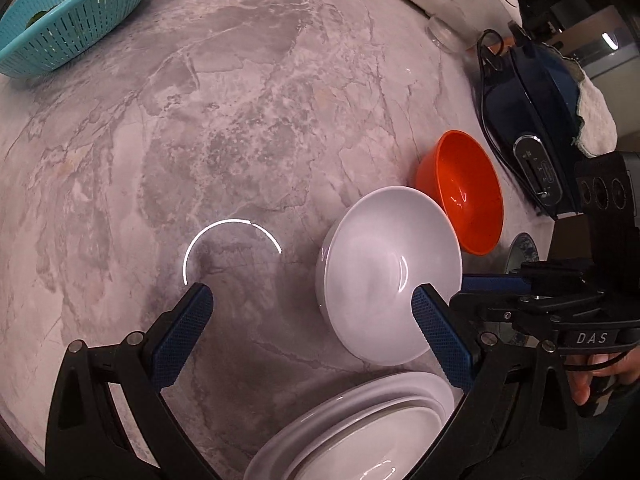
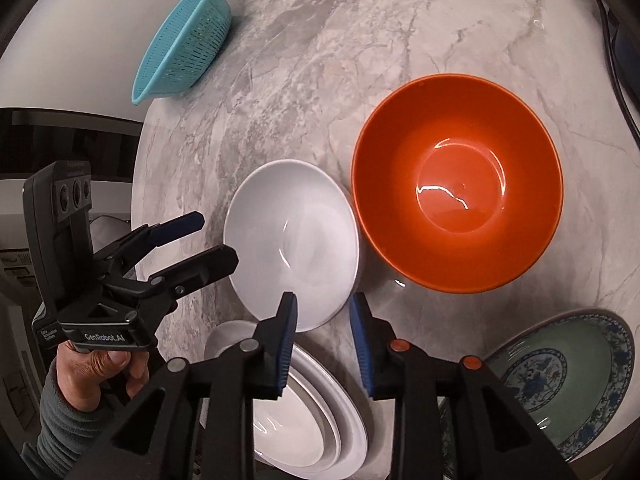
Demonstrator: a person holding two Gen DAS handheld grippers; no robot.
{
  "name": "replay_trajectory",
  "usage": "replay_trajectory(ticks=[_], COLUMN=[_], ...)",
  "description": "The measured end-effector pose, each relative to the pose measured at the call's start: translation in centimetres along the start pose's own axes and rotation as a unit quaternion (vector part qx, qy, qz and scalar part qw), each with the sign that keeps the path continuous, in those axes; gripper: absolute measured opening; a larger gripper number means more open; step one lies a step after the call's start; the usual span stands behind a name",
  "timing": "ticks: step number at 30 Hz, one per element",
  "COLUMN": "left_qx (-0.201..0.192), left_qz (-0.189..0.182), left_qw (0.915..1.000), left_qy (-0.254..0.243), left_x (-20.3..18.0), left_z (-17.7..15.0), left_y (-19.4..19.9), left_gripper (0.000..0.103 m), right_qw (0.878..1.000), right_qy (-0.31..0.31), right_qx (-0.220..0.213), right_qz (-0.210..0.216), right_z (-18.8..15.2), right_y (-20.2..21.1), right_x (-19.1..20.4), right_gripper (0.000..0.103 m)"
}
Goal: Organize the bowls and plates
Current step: 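Move both tools to the white bowl beside the orange bowl, then close the left gripper on the white bowl rim while the right gripper grips the opposite rim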
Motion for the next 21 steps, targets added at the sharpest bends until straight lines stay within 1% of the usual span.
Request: replay_trajectory(ticks=[1,2,3,4,5,6,7,12,16,18,19,20,21], left_qx=[0.003,0.007,0.012,0.017,0.02,0.023,0.026,0.042,0.046,0.047,0.046,0.045,0.048], left_qz=[-0.001,-0.001,-0.001,-0.001,0.0,0.004,0.007,0.009,0.012,0.007,0.008,0.01,0.006], left_qw=[1.0,1.0,0.9999,0.9998,0.9996,0.9994,0.9993,0.9984,0.9983,0.9984,0.9985,0.9986,0.9985], left_qy=[-0.003,-0.006,-0.01,-0.014,-0.019,-0.024,-0.028,-0.036,-0.034,-0.03,-0.029,-0.026,-0.024], left_x=[0.1,0.2,0.2,0.2,0.1,0.1,0.1,-0.2,-0.1,-0.1,-0.2,-0.1,-0.1], left_z=[0.1,0.2,0.1,0.1,0.0,0.0,0.0,-0.2,-0.1,0.1,0.2,0.2,0.2], left_y=[-0.3,-0.6,-1.0,-1.3,-1.6,-1.8,-2.1,-3.2,-4.0,-4.1,-4.2,-4.2,-4.3], left_gripper=[0.097,0.089,0.079,0.074,0.066,0.063,0.061,0.061,0.061,0.05,0.046,0.037,0.029], right_qw=[1.0,1.0,1.0,1.0,1.0,1.0,1.0,0.999,0.999,0.999,0.999,0.999,0.999], right_qy=[-0.002,-0.006,-0.01,-0.014,-0.017,-0.02,-0.023,-0.032,-0.037,-0.04,-0.042,-0.044,-0.044], right_qx=[-0.001,-0.002,-0.002,-0.003,-0.002,-0.003,-0.006,-0.01,-0.01,-0.01,-0.009,-0.007,-0.006], right_qz=[-0.004,-0.007,-0.01,-0.011,-0.014,-0.016,-0.019,-0.027,-0.032,-0.032,-0.032,-0.031,-0.032], right_z=[0.1,0.0,0.0,0.0,0.1,0.1,0.1,0.5,0.6,0.6,0.6,0.6,0.6], right_y=[-0.3,-0.5,-0.8,-1.0,-1.2,-1.4,-1.5,-2.3,-2.8,-3.0,-3.2,-3.2,-3.4], right_x=[0.0,-0.2,-0.3,-0.4,-0.5,-0.7,-0.8,-1.1,-1.4,-1.6,-1.6,-1.7,-1.7], right_gripper=[0.032,0.032,0.032,0.032,0.032,0.032,0.032,0.032,0.032,0.032,0.032,0.032,0.03])
Point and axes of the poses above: each gripper's, at about its wrist camera, not at the fingertips, and y roughly against the way its jaws point, x to its left, z to its top, the point moved 6 cm from there along -y, roughly the way its jaws point, and after that the axes turned 7 degrees about y, right-handed, at the moved point
